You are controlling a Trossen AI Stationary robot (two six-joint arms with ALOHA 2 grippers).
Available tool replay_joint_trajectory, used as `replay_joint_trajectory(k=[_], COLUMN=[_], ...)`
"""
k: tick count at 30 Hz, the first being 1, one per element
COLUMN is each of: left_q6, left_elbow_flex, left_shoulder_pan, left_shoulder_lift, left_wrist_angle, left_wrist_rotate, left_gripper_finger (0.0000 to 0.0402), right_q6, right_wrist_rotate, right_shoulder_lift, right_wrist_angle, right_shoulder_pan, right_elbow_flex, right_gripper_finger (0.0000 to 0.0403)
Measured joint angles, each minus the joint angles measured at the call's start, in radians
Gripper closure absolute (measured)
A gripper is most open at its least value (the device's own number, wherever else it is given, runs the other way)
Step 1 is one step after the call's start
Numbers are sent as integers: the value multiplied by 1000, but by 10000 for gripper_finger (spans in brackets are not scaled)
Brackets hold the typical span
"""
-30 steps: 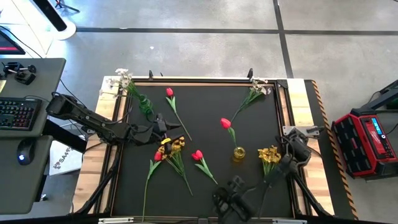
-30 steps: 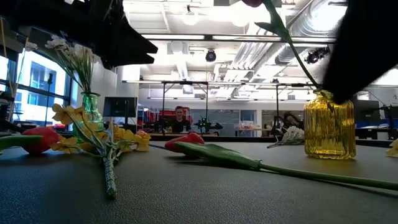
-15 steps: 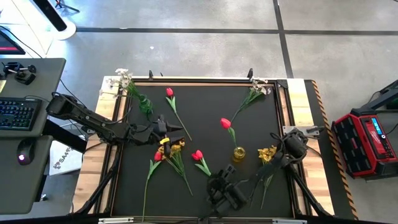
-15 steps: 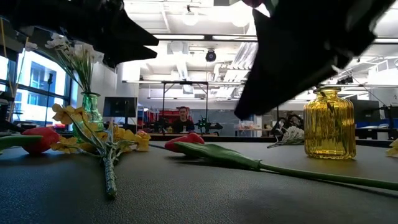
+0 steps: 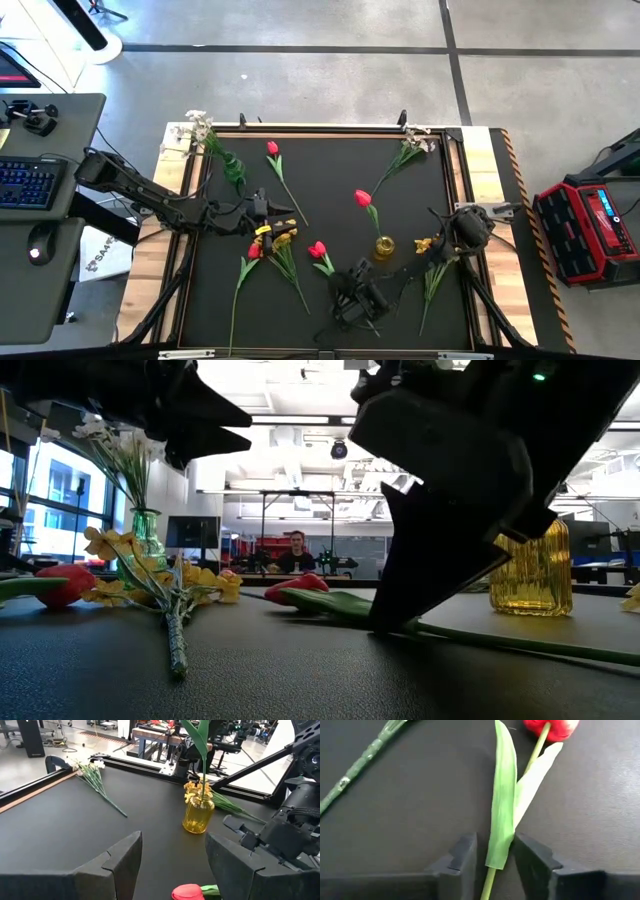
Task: Sort flowers into vase by color
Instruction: Put the bottom right red flower into the yellow flower vase
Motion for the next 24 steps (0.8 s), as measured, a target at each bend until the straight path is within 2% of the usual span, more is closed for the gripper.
replay_joint_trajectory(k=[5,13,19,21,24], left_q6=[-10,-17,6,56,235], left_elbow_flex=[0,0,-1,-1,-1], left_shoulder_pan=[0,-17,-30,-40,-84], left_shoulder_lift=[0,0,0,1,31], left_wrist_angle=[-4,-30,-31,-30,25], left_wrist_rotate=[0,-1,-2,2,81], left_gripper_finger=[198,198,198,198,198], right_q6=[4,136,138,98,29], right_wrist_rotate=[0,176,475,538,567], right_shoulder_lift=[0,-13,-113,-158,-234], right_wrist_angle=[-8,-140,-151,-148,-127], right_shoulder_pan=[2,73,163,192,223], right_elbow_flex=[0,-8,-5,-5,-5], right_gripper_finger=[390,399,400,400,401])
